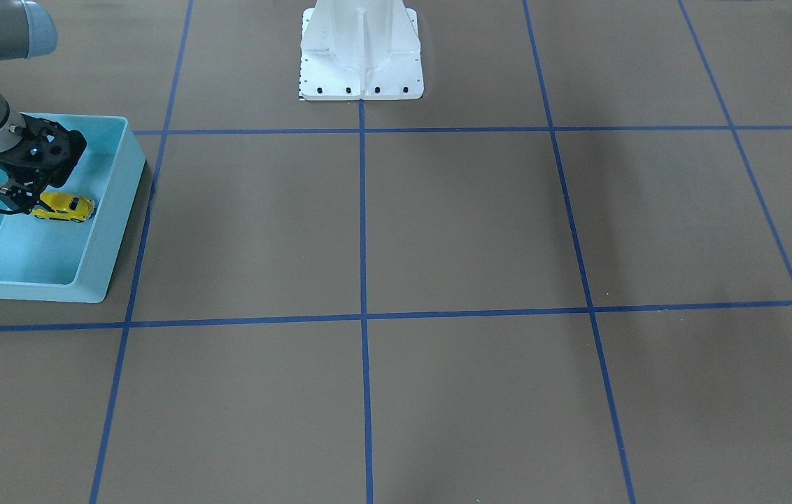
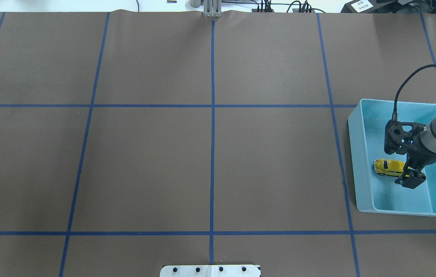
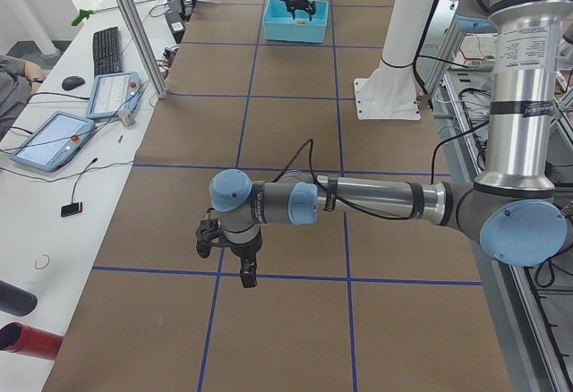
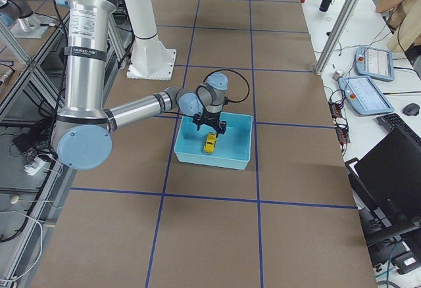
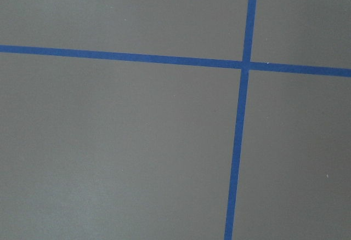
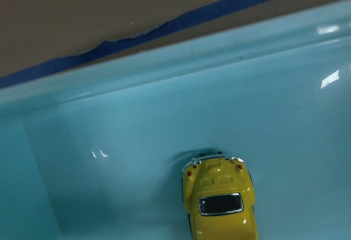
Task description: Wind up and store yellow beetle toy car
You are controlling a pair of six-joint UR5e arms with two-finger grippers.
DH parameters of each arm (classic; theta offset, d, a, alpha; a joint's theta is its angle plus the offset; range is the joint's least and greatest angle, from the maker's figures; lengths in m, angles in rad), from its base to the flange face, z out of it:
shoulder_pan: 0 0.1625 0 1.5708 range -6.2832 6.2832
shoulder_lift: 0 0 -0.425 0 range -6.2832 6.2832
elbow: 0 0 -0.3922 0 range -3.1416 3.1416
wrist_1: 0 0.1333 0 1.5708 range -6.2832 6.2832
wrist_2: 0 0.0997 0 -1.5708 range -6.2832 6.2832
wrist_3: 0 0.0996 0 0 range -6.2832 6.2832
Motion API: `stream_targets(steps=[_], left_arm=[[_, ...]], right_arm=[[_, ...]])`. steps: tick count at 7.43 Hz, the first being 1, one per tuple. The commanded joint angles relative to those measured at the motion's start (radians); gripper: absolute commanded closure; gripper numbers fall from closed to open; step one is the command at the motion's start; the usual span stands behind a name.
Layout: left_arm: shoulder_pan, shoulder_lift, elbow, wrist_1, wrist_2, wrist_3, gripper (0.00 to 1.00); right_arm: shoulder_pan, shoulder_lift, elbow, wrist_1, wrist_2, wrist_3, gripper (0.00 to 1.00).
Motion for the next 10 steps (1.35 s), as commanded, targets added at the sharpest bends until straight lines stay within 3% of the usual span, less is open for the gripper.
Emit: stream_targets(steps=[1,2,3,5,6,7,10], left_arm=[[0.000,-0.001,0.001,0.001,-0.005,-0.001,0.00],[0.000,-0.003,0.001,0.001,-0.007,-0.001,0.00],[0.000,-0.003,0.001,0.001,-0.007,-0.001,0.00],[0.000,-0.003,0.001,-0.001,-0.008,0.000,0.00],[0.000,-0.003,0.001,-0.001,-0.008,0.000,0.00],[0.000,-0.006,0.001,-0.001,-0.008,0.000,0.00],[0.000,-0.007,0.003,-0.001,-0.008,0.000,0.00]], right_arm=[[0.161,-0.040,0.042,-0.007,0.095,-0.020,0.00],[0.238,-0.058,0.039,-0.007,0.158,-0.046,0.00],[0.355,-0.087,0.024,-0.024,0.165,-0.140,0.01],[0.650,-0.124,0.013,-0.204,0.156,-0.201,0.01],[0.826,-0.104,-0.084,-0.338,0.138,-0.198,0.01],[0.973,-0.107,-0.172,-0.350,0.122,-0.181,0.03],[0.993,-0.097,-0.184,-0.381,0.084,0.048,0.02]])
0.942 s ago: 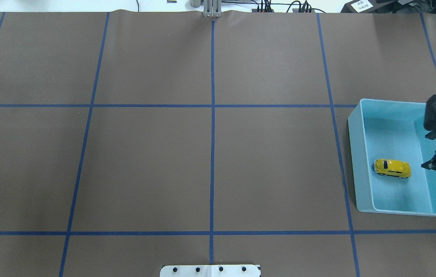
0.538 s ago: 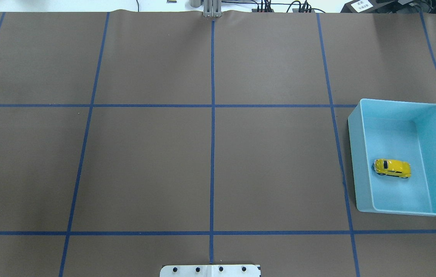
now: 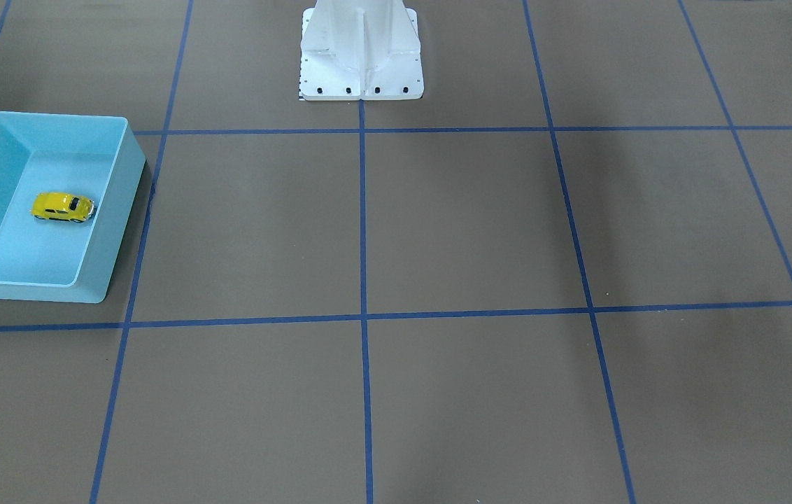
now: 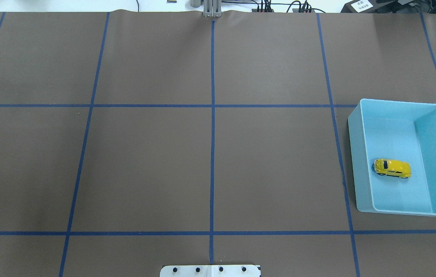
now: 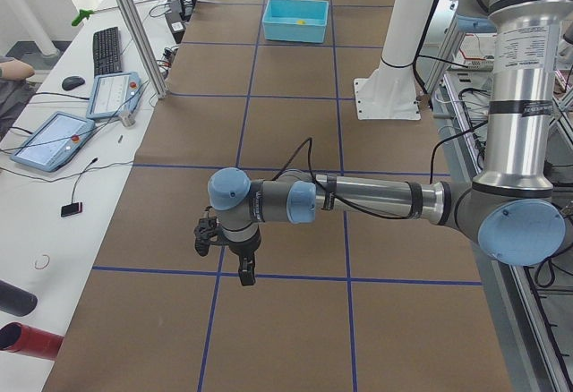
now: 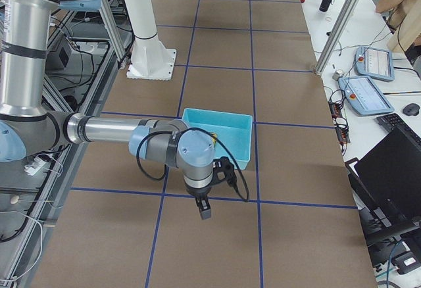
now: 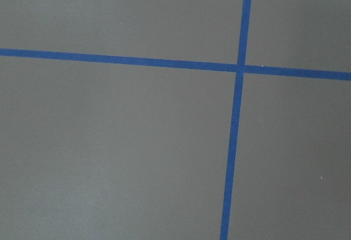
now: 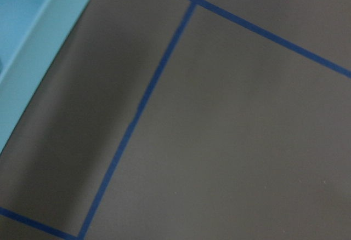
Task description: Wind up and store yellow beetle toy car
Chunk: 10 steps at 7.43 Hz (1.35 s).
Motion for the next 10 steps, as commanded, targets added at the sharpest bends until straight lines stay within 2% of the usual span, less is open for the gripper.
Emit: stream_targets(steps=[1,2,3,4,6,10], left_arm=[[0.000,-0.001,0.004,0.000,0.000,0.000,0.00],[0.000,-0.002,0.005,0.000,0.000,0.000,0.00],[0.000,-0.004,0.008,0.000,0.000,0.002,0.00],[0.000,-0.005,0.013,-0.002,0.000,0.002,0.00],[0.000,-0.010,0.016,0.000,0.000,0.002,0.00],[0.000,-0.011,0.024,0.000,0.002,0.000,0.00]], right_arm=[[0.007,0.021,-0.021,-0.011,-0.005,0.123,0.02],[-0.039,0.053,-0.038,-0.010,-0.011,0.190,0.01],[-0.156,0.135,-0.039,-0.005,-0.036,0.415,0.01],[-0.171,0.147,-0.047,-0.008,-0.041,0.480,0.01],[-0.171,0.128,-0.052,-0.001,0.011,0.496,0.01],[-0.182,0.127,-0.084,0.015,0.030,0.496,0.01]])
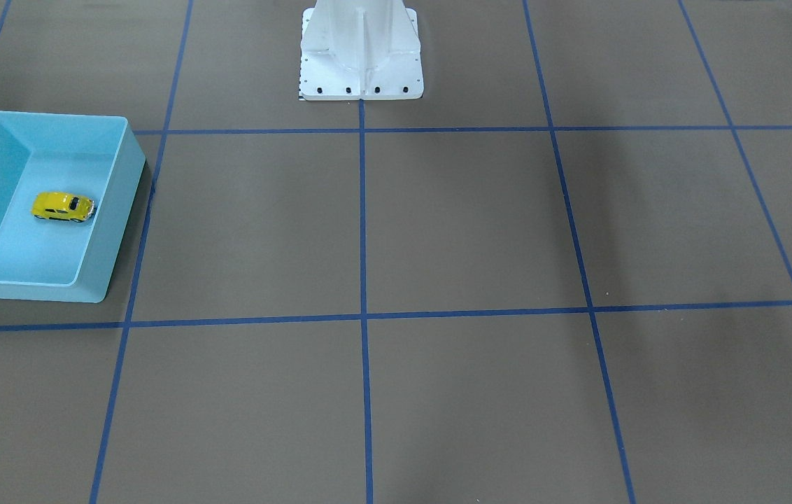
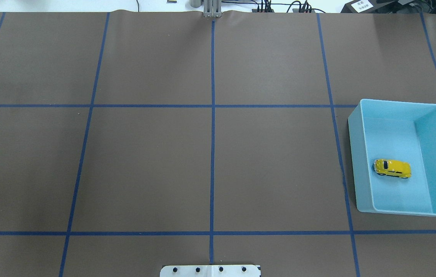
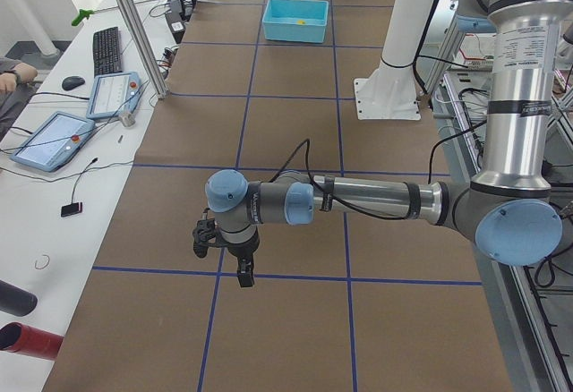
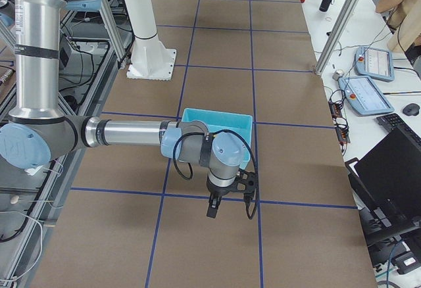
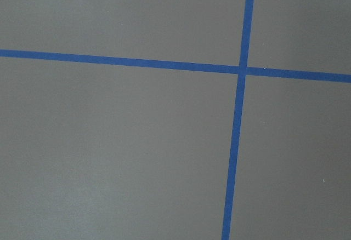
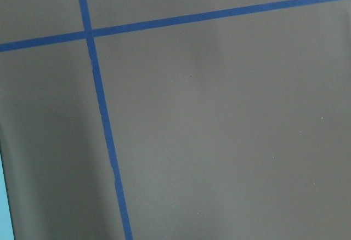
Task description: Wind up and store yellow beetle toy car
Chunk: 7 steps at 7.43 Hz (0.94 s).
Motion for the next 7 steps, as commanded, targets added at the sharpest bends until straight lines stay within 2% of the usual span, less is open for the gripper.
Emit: stream_targets(steps=[1,2,4,7], left_arm=[[0.000,-0.001,0.008,0.000,0.001,0.000,0.00],[0.000,-0.001,0.008,0.000,-0.001,0.000,0.00],[0.000,-0.001,0.008,0.001,0.001,0.000,0.00],[0.000,-0.001,0.008,0.000,0.001,0.000,0.00]], right_arm=[[-0.003,0.009,-0.013,0.005,0.016,0.002,0.01],[-0.004,0.012,-0.009,0.007,0.016,-0.003,0.01],[-0.004,0.012,-0.013,0.121,0.019,-0.007,0.01],[-0.006,0.011,-0.016,0.126,0.021,-0.009,0.01]])
